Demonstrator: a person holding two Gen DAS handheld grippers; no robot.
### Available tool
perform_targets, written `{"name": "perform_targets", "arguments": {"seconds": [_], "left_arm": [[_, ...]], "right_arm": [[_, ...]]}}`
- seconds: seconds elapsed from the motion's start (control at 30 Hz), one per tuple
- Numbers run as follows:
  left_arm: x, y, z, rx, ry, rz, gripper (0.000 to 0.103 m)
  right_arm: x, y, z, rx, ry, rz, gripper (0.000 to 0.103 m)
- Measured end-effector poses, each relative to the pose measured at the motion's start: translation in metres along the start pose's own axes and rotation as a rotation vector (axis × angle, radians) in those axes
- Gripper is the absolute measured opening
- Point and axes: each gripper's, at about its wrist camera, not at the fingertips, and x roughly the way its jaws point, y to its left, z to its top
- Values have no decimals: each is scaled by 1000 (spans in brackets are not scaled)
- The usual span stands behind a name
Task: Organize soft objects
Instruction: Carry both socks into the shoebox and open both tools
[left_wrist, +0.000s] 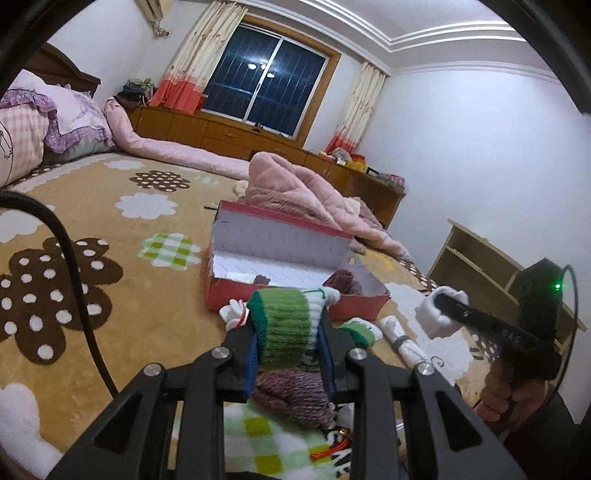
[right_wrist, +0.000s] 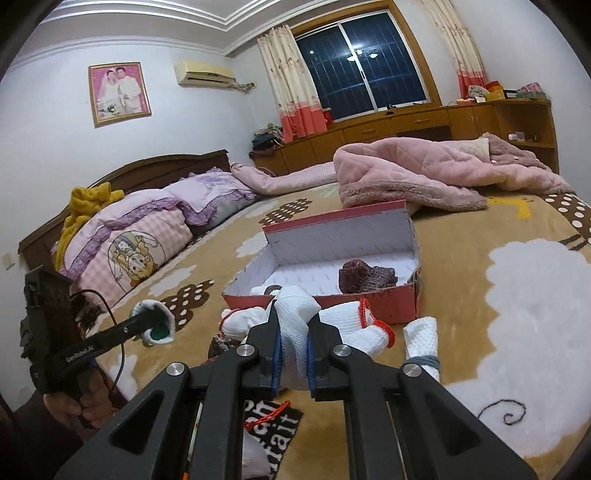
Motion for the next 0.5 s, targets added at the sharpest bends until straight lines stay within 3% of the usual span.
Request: {"name": "perform_targets", "arguments": {"seconds": [0.5], "left_arm": [[-2,-5,0,6,-5,-30,28]], "right_arm": [[4,-5,0,3,10,-9,12]]}}
